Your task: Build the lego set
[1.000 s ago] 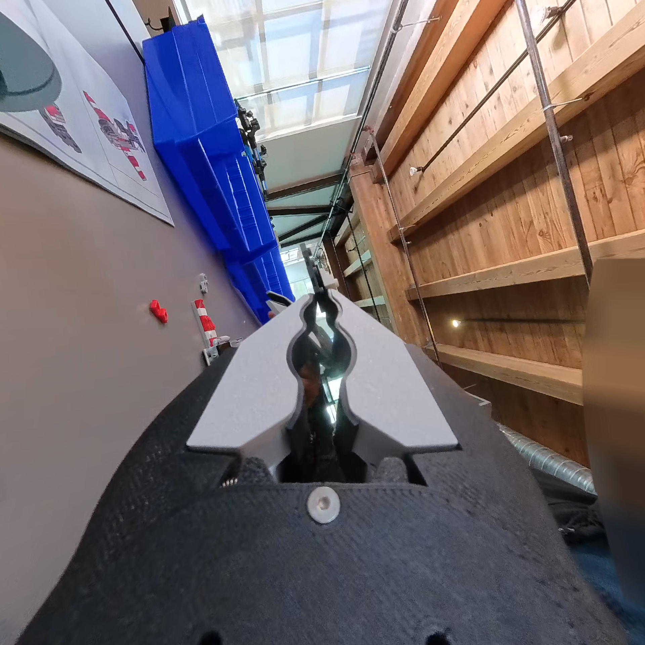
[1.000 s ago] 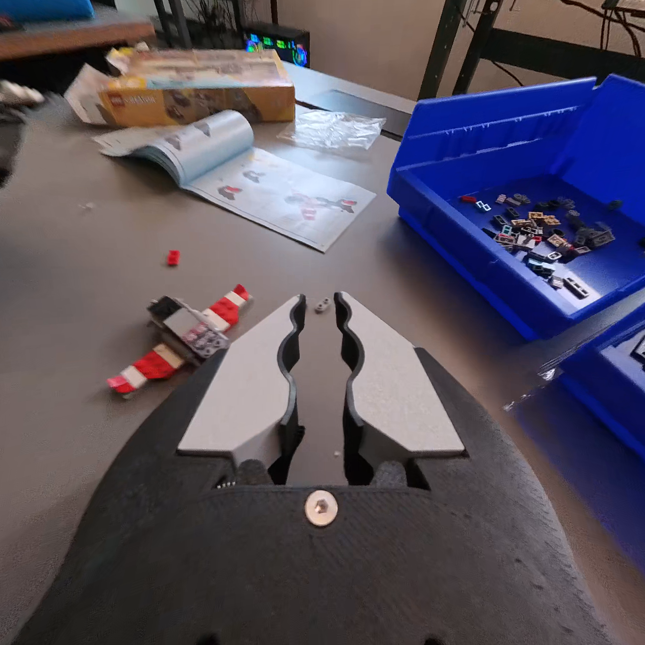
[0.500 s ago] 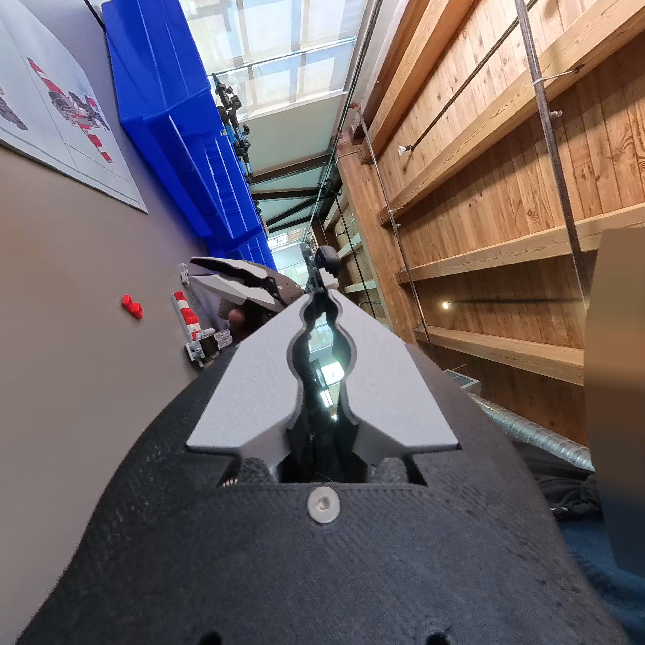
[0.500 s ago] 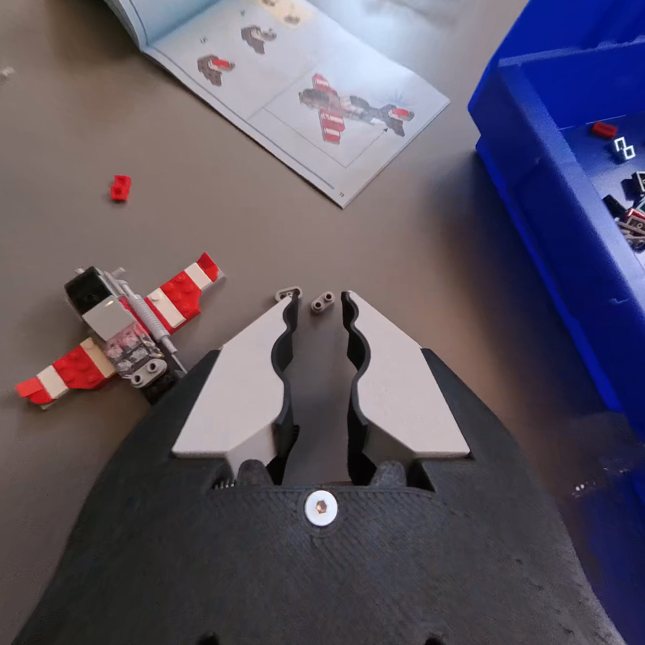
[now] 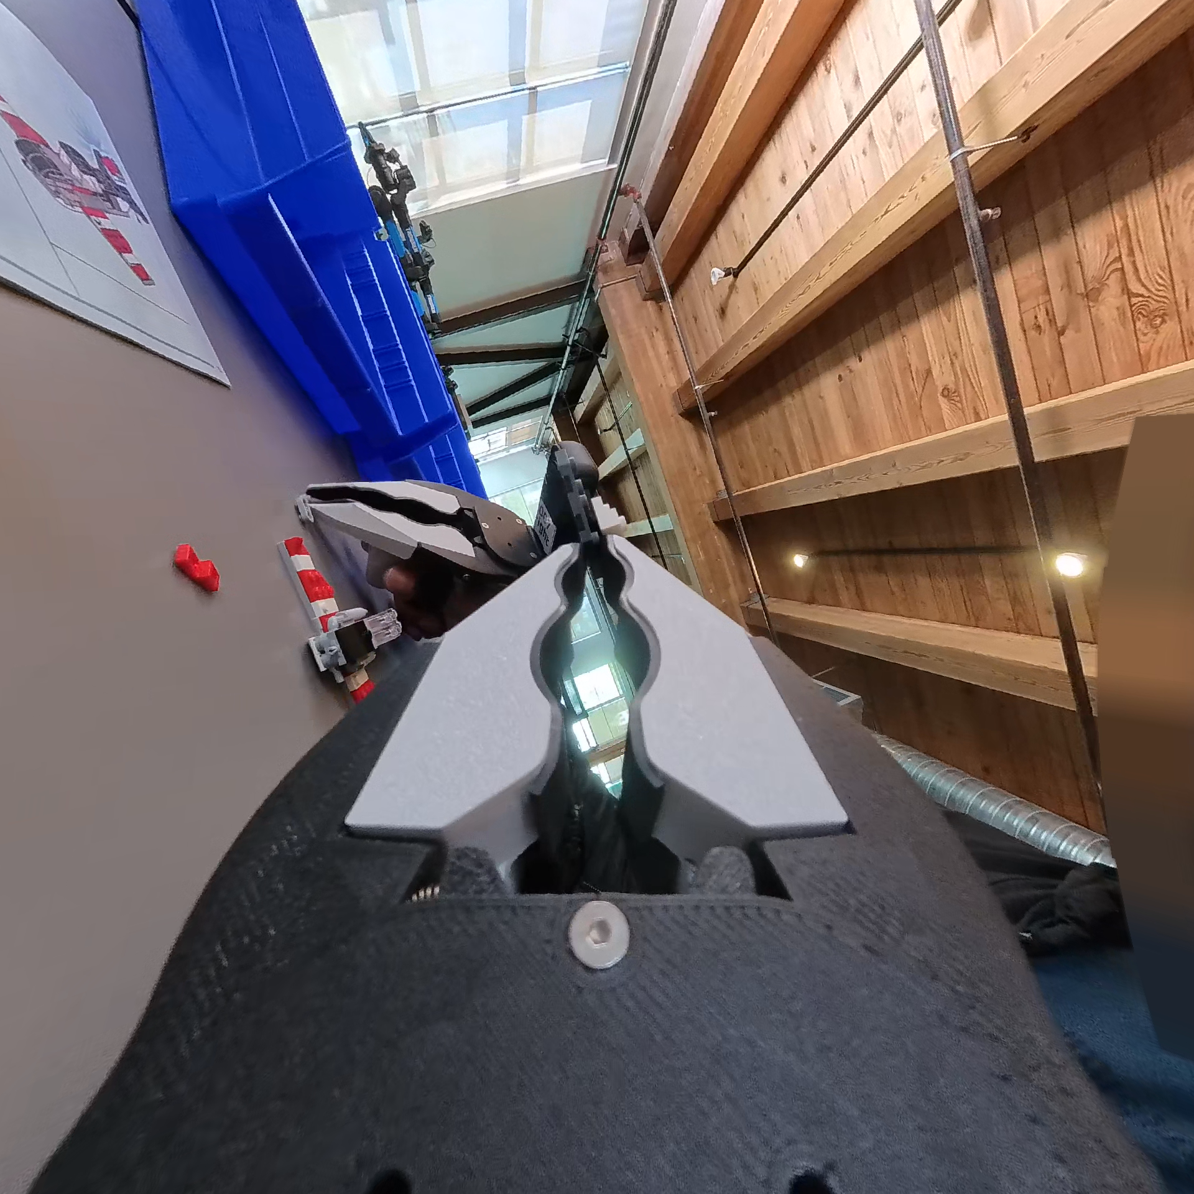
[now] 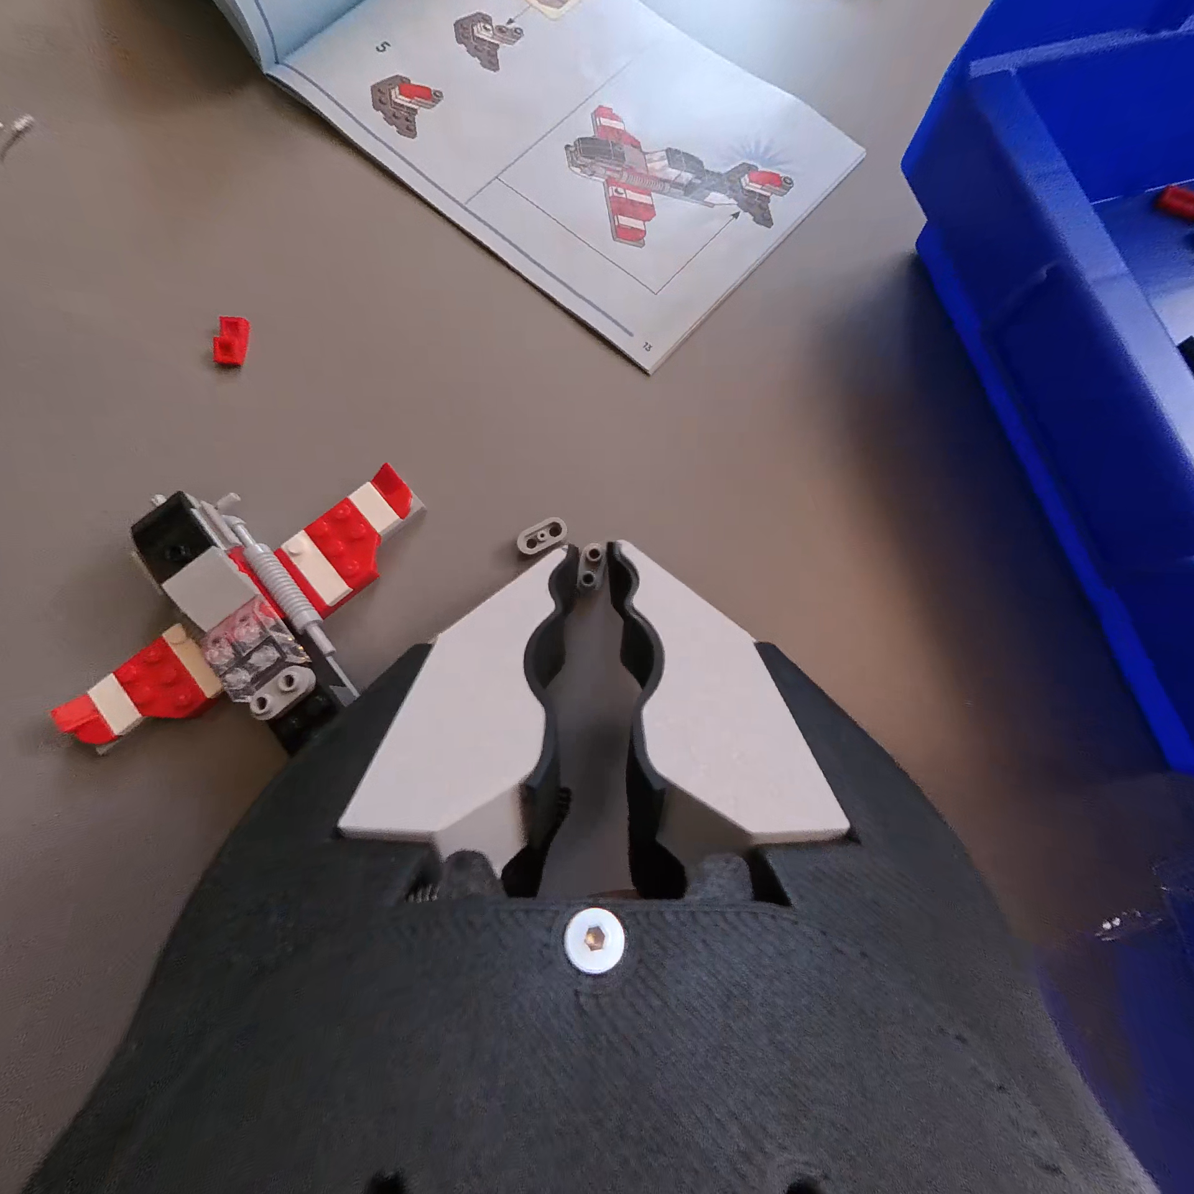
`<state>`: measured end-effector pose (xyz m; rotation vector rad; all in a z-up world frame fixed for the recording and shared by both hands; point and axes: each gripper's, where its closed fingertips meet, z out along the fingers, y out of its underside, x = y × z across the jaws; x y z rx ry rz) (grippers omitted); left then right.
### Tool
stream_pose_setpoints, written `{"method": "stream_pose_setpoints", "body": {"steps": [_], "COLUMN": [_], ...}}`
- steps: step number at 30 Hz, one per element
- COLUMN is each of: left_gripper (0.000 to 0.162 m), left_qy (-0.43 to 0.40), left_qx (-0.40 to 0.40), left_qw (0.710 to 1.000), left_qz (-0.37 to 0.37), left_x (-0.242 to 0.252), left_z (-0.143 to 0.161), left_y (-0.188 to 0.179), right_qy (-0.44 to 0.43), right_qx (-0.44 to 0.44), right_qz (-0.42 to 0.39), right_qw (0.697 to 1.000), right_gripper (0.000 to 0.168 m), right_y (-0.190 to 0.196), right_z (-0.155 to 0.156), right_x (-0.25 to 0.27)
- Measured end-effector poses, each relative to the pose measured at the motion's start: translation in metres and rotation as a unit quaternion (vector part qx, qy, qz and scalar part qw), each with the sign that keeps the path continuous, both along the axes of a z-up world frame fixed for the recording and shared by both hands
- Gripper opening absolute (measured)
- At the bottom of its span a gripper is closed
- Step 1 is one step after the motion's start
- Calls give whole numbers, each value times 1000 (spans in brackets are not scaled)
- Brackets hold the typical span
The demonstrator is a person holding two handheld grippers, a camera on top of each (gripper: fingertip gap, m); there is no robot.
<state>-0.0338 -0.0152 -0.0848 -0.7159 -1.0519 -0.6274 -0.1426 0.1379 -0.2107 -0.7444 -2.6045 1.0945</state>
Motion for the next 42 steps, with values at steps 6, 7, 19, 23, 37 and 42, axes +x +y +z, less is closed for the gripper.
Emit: {"method": "stream_pose_setpoints", "body": {"steps": [6, 7, 19, 23, 37, 42], "left_gripper": [5, 5, 4, 5, 4, 4], "left_qy": [-1, -1, -3, -3, -16, -42], "left_qx": [-2, -3, -9, -9, -44, -175], "left_qw": [1000, 1000, 1000, 1000, 999, 984], "left_qz": [-3, -4, -2, -3, -8, -15], "left_x": [0, 0, 0, 0, 0, -2], "left_z": [0, -1, -2, -2, -13, -49], "left_y": [3, 3, 0, 1, 2, 3], "right_qy": [-10, -12, -15, -14, -15, -14], "right_qx": [-7, -8, -40, -55, -52, -55], "right_qz": [4, 7, 22, 27, 35, 35], "right_qw": [1000, 1000, 999, 998, 998, 998], "right_gripper": [9, 9, 9, 9, 9, 9], "right_y": [-1, -1, -4, -4, -6, -5], "right_z": [0, 0, 8, 12, 11, 12], "right_x": [1, 2, 5, 7, 9, 9]}}
